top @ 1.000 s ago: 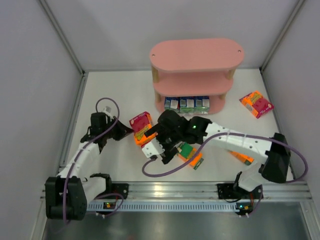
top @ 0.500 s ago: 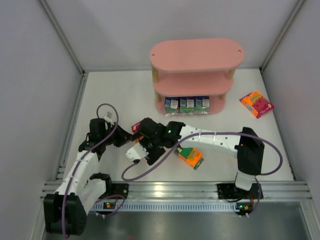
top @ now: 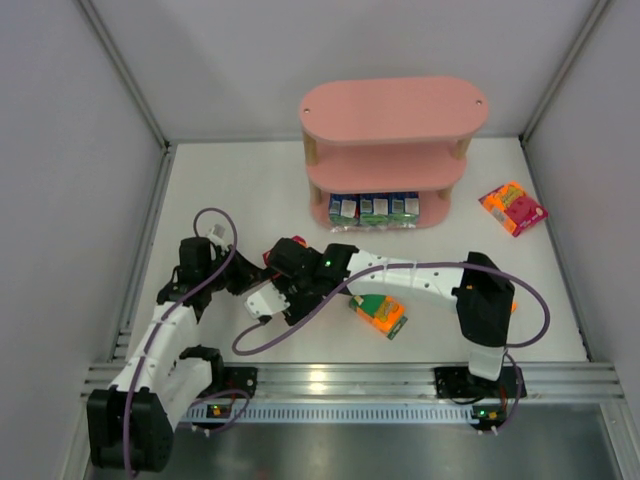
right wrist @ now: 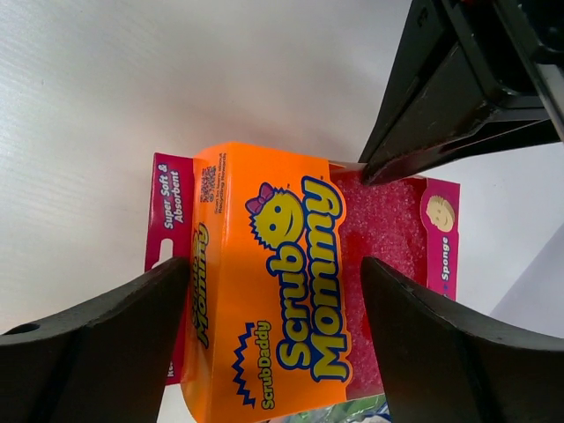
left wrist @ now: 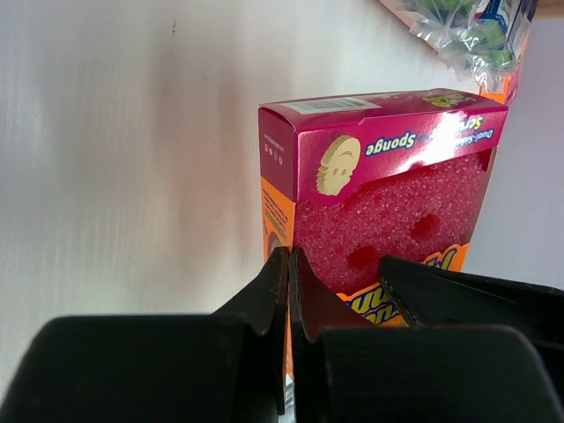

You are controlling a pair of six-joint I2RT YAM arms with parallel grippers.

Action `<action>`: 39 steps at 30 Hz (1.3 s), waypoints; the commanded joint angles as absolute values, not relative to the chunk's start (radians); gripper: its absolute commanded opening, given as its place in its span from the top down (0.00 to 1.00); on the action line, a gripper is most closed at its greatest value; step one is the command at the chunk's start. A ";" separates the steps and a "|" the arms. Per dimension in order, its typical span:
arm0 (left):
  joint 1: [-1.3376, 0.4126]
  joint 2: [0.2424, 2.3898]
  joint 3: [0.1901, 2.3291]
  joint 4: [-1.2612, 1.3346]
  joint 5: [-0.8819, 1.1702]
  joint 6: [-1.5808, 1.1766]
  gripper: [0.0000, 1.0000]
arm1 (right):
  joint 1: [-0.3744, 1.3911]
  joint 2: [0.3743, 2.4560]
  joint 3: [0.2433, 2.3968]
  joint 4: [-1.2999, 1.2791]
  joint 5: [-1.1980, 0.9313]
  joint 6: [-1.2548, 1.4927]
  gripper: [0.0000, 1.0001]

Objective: Place and organize the cleaning sponges onto the shelf

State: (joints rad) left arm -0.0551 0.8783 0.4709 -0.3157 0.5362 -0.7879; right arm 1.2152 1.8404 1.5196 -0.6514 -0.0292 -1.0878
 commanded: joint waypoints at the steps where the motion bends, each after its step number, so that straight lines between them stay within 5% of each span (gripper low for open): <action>1: -0.060 0.856 0.477 -0.295 0.589 -0.802 1.00 | 1.223 1.847 1.540 -0.604 -0.003 -1.075 0.21; 13: -0.060 0.831 0.480 -0.295 0.614 -0.818 1.00 | 1.204 1.824 1.506 -0.598 -0.023 -1.062 0.53; 17: -0.058 0.790 0.491 -0.295 0.614 -0.821 0.63 | 1.190 1.798 1.494 -0.595 -0.054 -1.049 0.56; 22: -0.058 0.749 0.520 -0.322 0.597 -0.816 0.39 | 1.167 1.743 1.470 -0.589 -0.101 -1.028 0.57; 39: -0.057 0.588 0.870 -0.655 0.094 -0.534 0.26 | 1.062 1.508 1.503 -0.675 -0.250 -0.986 0.60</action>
